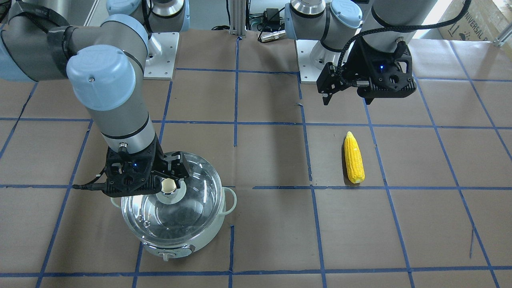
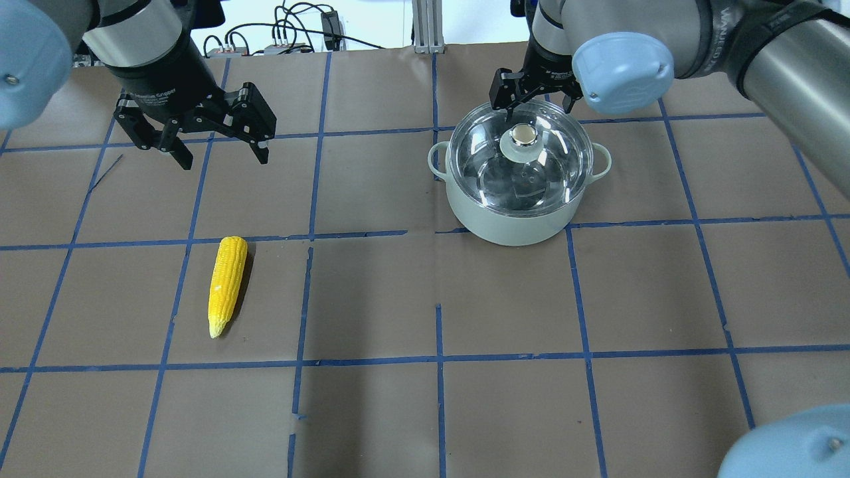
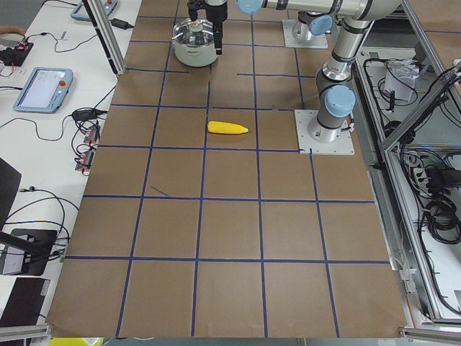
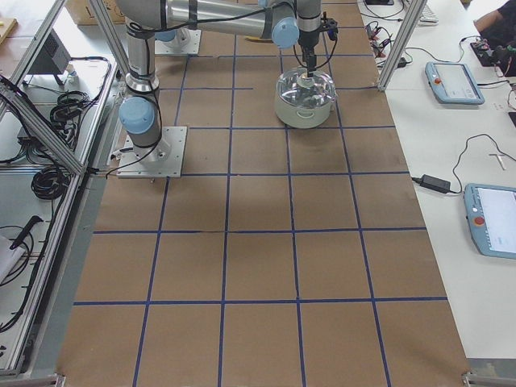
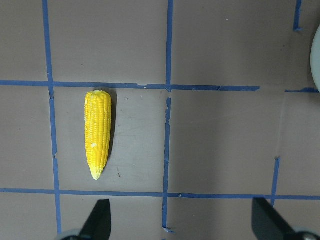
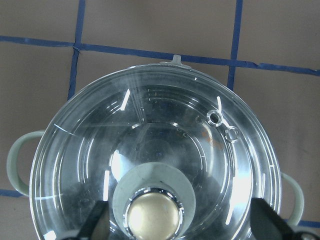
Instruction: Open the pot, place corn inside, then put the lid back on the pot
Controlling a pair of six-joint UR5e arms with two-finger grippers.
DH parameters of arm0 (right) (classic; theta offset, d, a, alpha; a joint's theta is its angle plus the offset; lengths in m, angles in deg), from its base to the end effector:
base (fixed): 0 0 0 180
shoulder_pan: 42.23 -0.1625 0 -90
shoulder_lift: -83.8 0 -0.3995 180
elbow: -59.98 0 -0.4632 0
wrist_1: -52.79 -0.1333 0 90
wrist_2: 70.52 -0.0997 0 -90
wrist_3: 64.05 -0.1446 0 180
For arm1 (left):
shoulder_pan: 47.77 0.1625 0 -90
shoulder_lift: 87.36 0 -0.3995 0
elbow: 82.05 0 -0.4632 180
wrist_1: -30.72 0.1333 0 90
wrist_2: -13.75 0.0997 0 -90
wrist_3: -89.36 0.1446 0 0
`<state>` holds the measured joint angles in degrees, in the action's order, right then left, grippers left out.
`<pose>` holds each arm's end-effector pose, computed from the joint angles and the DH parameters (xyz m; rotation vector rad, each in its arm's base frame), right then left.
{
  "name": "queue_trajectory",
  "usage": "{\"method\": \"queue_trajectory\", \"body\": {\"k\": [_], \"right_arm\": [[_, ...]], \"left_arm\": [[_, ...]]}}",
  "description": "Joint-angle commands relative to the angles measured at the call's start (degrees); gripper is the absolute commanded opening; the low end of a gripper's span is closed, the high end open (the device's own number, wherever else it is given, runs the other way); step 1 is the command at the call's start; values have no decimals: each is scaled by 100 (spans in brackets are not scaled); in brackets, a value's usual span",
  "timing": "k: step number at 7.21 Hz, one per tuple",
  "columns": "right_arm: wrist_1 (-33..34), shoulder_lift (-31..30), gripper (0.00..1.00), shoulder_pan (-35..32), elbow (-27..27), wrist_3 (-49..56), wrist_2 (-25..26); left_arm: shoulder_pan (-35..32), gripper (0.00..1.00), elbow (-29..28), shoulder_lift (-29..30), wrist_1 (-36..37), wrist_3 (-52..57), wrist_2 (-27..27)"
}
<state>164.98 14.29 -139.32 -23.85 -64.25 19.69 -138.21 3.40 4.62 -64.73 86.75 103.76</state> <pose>0.2190 -0.6854 0.2926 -0.1876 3.1235 -0.2152 -0.1376 -0.5678 0.4331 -0.0594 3.1385 0.0789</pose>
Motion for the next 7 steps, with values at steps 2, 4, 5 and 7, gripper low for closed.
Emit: {"method": "queue_trajectory", "body": {"k": [2,4,5,7], "right_arm": [[93,148,94,-20,-89,-41,-13],[93,139,92,-55,-151,-41,-22],[93,139,91,-99,-160,-50,-13],[93,148,86,-100,-160,-50,-13]], "left_arm": [[9,100,7,-14,9,32,-28],[0,100,42,-14,9,32,-19],[0,100,42,-14,9,32,-28],[9,100,51,-5,18,32,-37]]}}
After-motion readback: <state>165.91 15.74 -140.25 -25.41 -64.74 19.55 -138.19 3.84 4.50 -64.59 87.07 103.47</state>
